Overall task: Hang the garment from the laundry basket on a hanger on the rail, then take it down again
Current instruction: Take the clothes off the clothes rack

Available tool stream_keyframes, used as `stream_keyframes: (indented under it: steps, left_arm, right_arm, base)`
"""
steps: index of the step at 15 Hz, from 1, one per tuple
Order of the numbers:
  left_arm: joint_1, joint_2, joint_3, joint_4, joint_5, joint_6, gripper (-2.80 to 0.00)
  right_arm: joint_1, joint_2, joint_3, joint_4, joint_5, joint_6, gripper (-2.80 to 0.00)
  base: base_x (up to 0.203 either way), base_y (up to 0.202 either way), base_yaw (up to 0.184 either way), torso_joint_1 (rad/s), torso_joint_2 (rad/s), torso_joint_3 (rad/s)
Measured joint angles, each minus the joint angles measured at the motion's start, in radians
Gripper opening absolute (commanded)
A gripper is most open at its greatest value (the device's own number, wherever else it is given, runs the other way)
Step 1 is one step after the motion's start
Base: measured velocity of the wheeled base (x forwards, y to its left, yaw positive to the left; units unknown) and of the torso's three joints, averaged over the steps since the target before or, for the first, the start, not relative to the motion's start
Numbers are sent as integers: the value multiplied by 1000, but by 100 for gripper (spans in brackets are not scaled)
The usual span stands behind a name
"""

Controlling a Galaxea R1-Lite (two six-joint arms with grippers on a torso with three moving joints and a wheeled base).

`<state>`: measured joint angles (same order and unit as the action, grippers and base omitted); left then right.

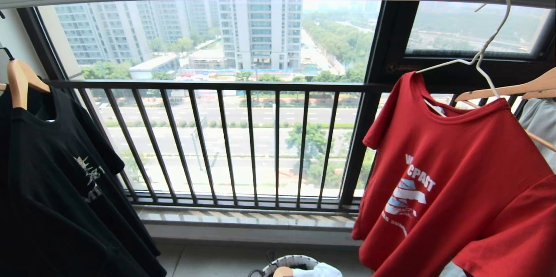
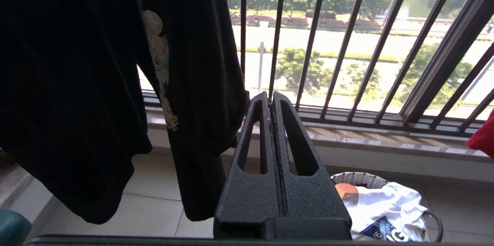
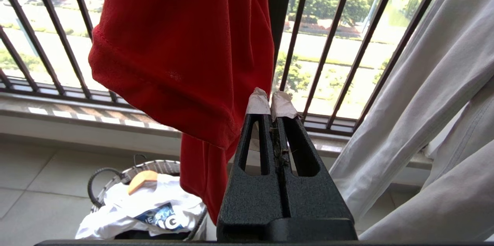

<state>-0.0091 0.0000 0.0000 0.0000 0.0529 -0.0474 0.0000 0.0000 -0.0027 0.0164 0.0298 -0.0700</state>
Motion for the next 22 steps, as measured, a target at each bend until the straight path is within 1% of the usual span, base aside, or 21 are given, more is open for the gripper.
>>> stream_keyframes:
  steps: [3,5,8,10,13,16,22]
  left_arm:
    - [0,0,0,0,0,-1,-280]
    - [0,0,0,0,0,0,-280]
    - [0,0,0,0,0,0,-280]
    - [0,0,0,0,0,0,-280]
    - [0,0,0,0,0,0,-280]
    - [0,0,0,0,0,-1,-280]
    - [0,0,0,0,0,0,-280]
  right_arm:
    - [0,0,0,1,1,6,-280]
    - [0,0,0,0,-4,32,-280]
    - [0,0,-6,0,-11,36,-280]
    - [0,3,-53,10,-19,36,-280]
    - [0,58,-162,11,-26,36,-280]
    - [0,165,-310,3,-38,34,-280]
    - [0,482,-657,9,-40,33,-280]
  base:
    - [0,0,0,0,0,0]
    - [0,0,0,0,0,0]
    - [0,0,0,0,0,0]
    - [0,0,0,0,0,0]
    - [0,0,0,0,0,0]
    - [0,0,0,0,0,0]
    - [0,0,0,0,0,0]
